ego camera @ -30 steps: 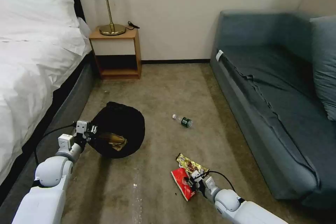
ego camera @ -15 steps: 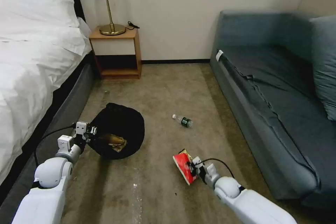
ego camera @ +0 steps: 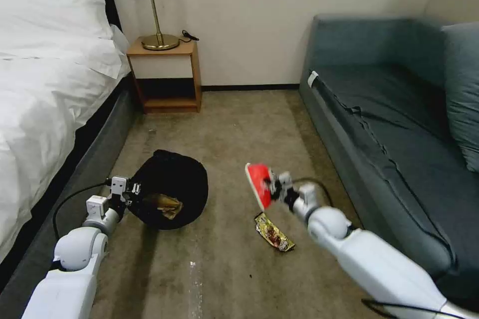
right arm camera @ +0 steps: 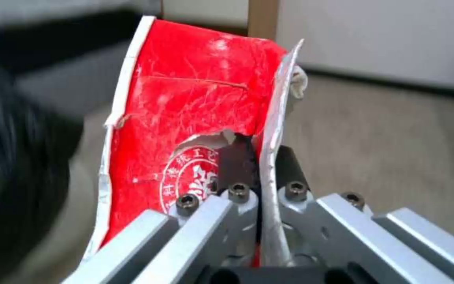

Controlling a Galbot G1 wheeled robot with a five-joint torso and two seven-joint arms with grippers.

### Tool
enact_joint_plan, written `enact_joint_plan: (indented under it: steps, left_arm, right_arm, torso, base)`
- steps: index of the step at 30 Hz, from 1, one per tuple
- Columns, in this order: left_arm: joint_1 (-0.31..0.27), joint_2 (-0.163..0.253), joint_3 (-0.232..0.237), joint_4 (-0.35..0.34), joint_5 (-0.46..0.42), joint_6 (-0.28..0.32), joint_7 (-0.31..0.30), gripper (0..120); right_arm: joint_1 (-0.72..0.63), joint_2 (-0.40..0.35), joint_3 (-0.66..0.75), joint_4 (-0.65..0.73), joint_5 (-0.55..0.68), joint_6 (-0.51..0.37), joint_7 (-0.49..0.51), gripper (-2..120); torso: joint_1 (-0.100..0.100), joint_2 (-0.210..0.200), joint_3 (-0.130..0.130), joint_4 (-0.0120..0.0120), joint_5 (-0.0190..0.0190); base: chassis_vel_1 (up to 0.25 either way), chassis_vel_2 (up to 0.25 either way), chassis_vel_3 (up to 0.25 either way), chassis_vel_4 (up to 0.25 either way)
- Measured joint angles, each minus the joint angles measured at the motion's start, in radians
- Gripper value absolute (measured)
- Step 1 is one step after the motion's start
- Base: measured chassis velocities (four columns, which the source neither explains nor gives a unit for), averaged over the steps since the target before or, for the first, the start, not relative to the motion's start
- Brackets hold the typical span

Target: Pick up the trash bin, then pick up the garbage on the floor and place it into the trash bin.

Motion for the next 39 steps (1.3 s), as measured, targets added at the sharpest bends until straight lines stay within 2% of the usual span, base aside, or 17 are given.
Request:
enact_joint_plan:
  steps: [7, 13, 24, 30, 32, 39]
  left_arm:
    - [0.002, -0.007, -0.002, 0.008, 0.012, -0.007, 0.007, 4]
    - [-0.005, -0.014, 0.012, 0.013, 0.009, -0.008, -0.005, 4]
    - [-0.035, -0.025, 0.043, 0.034, 0.009, -0.004, -0.024, 4]
    - [-0.051, -0.028, 0.051, 0.056, 0.01, -0.004, -0.023, 4]
    - [-0.06, -0.035, 0.061, 0.065, 0.009, -0.004, -0.022, 4]
    - [-0.075, -0.047, 0.072, 0.079, 0.009, -0.005, -0.023, 4]
  right_arm:
    - [0.07, -0.007, 0.004, 0.058, 0.06, -0.027, 0.009, 0]
    - [0.117, -0.006, -0.055, 0.096, 0.082, -0.034, 0.009, 0]
    - [0.224, 0.08, -0.255, 0.114, 0.133, -0.042, 0.008, 0]
    - [0.268, 0.161, -0.392, 0.016, 0.098, -0.007, 0.003, 0]
    - [0.275, 0.218, -0.434, -0.048, 0.075, 0.011, -0.006, 0]
    - [0.281, 0.31, -0.454, -0.203, 0.021, 0.064, -0.024, 0]
  torso:
    - [0.0, 0.0, 0.0, 0.0, 0.0]
    - [0.0, 0.0, 0.0, 0.0, 0.0]
    - [0.0, 0.0, 0.0, -0.0001, -0.0002]
    - [0.0, 0.0, 0.0, 0.0001, -0.0001]
    - [0.0, 0.0, 0.0, 0.0001, 0.0]
    - [0.0, 0.0, 0.0, 0.0, -0.0002]
  base:
    - [0.0, 0.0, 0.0, 0.0]
    - [0.0, 0.0, 0.0, 0.0]
    - [0.0, 0.0, 0.0, 0.0]
    - [0.0, 0.0, 0.0, 0.0]
    - [0.0, 0.0, 0.0, 0.0]
    - [0.0, 0.0, 0.0, 0.0]
